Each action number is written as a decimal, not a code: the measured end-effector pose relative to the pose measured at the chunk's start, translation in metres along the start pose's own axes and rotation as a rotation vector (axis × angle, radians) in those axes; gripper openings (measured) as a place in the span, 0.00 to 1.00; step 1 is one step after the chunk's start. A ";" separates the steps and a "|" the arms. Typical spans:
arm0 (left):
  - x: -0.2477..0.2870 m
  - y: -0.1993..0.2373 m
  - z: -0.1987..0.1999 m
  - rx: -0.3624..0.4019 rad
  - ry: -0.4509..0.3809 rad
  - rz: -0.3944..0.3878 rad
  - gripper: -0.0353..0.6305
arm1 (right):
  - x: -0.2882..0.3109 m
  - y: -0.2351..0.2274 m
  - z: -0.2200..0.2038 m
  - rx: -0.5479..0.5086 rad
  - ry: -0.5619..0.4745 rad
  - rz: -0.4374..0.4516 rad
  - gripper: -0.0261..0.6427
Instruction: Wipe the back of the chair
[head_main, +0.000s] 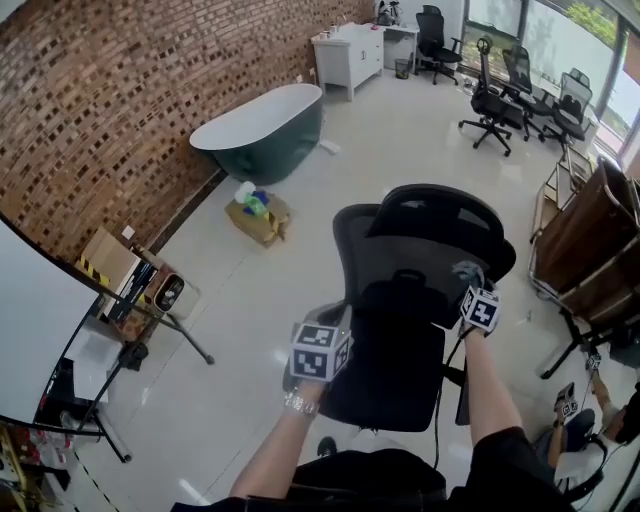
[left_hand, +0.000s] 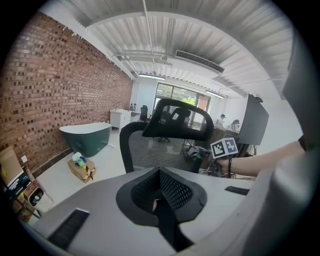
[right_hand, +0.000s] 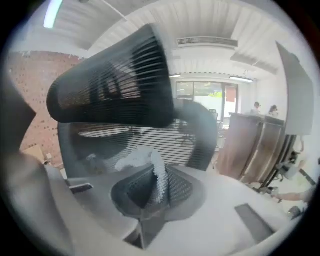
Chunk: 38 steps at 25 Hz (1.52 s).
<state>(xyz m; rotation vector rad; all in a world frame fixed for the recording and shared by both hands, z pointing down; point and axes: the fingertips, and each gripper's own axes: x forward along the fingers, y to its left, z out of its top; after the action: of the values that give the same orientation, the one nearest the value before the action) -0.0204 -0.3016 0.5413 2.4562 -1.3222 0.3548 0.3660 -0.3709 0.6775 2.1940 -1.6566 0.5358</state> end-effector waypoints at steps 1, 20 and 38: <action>0.001 -0.008 0.003 0.005 -0.004 -0.015 0.06 | -0.008 -0.034 -0.008 -0.015 0.018 -0.040 0.10; -0.022 -0.031 0.018 0.003 -0.027 0.002 0.06 | -0.037 0.286 -0.020 -0.172 0.048 0.496 0.10; -0.027 -0.006 0.002 -0.004 0.021 -0.010 0.06 | 0.030 0.059 -0.059 -0.085 0.194 0.067 0.10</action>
<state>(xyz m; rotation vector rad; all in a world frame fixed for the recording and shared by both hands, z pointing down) -0.0303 -0.2786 0.5287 2.4485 -1.3012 0.3738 0.3112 -0.3830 0.7456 1.9654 -1.6236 0.6616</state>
